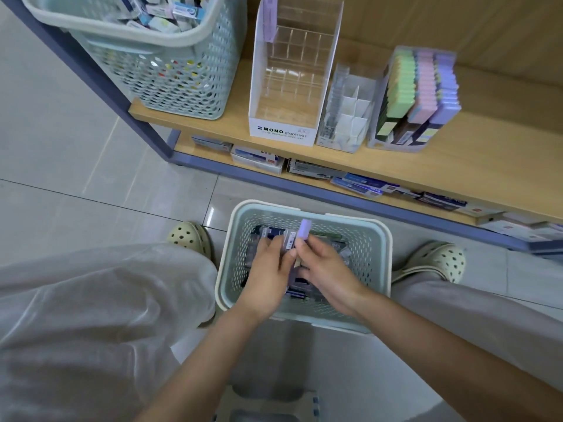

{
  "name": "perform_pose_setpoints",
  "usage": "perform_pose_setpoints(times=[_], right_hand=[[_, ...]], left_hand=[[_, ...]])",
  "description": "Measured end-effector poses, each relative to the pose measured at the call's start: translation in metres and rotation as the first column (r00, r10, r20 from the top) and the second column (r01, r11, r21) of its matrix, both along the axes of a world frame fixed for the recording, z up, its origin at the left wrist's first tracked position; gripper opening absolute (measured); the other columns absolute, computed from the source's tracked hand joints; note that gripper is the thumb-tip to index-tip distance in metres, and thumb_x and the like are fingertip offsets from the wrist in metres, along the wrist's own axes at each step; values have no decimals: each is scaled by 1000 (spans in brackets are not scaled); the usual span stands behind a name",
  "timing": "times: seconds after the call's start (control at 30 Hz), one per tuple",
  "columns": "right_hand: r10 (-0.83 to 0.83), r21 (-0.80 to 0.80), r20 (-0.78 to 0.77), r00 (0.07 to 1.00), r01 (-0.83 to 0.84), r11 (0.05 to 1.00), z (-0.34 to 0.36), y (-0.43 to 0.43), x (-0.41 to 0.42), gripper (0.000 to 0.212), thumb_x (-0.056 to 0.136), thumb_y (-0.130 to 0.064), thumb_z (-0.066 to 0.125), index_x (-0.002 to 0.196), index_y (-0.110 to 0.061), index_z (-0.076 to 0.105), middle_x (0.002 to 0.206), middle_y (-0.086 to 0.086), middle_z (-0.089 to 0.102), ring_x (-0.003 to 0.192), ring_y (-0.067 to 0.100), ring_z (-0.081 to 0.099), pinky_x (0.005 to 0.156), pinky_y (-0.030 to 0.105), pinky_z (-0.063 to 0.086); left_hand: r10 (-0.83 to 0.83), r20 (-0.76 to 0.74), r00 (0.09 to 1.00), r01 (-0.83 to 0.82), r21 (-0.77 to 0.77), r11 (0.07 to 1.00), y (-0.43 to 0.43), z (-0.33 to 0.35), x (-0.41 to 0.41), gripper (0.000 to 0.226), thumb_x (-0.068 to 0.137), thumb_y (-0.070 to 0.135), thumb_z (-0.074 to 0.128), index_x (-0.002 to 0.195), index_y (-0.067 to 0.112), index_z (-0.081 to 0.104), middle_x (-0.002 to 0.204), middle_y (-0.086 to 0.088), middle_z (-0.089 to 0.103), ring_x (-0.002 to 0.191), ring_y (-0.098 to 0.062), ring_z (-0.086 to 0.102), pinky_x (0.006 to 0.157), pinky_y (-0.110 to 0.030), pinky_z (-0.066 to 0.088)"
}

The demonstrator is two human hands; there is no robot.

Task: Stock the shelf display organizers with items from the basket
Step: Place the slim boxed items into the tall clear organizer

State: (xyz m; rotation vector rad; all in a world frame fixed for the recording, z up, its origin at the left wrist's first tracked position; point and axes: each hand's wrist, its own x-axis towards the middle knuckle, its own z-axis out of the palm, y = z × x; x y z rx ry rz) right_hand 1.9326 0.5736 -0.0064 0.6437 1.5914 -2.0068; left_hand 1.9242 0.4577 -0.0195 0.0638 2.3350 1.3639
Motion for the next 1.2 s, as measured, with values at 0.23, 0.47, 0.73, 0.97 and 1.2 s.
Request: perform_pose_setpoints(times=[0.23,0.47,0.73,0.97,1.2], right_hand=[[-135,-97,120,984,146,984,-1,27,20,30,100,-25,40,111,-4,60,101,7,71,95,14,68,77,26,55],[-295,265,79,952,265,927,-14,69,28,28,97,-27,49,87,-8,67,91,29,67,84,40,64,81,48,49],[-228,374,42,973,196,906,-38,92,26,30,96,-24,50,69,-19,63,82,26,68,86,47,62,83,49,49],[-198,354,27,980,176,918,-49,99,22,25,97,-19,48,75,-19,60,76,-1,67,74,14,63,79,29,49],[-135,404,14,991,118,907,-41,92,19,26,97,-21,48,73,-13,56,67,1,60,64,15,56,62,16,46]], left_hand=[[-330,-192,924,278,-254,926,37,1,18,44,101,27,30,144,15,27,103,3,32,101,-17,36,96,-32,35],[173,277,945,-224,162,961,51,-33,12,30,100,20,42,129,15,48,118,-1,47,92,0,50,72,-1,39],[372,799,471,-680,61,731,82,-107,-30,44,100,16,42,142,5,32,123,-10,54,109,-24,54,91,-33,45],[394,892,224,-900,35,434,94,-115,-45,42,100,17,42,139,0,39,94,-1,55,79,-20,57,104,-37,41],[429,849,308,-858,53,511,87,-103,-43,41,98,16,47,136,1,42,83,-5,54,67,-11,54,77,-28,52]])
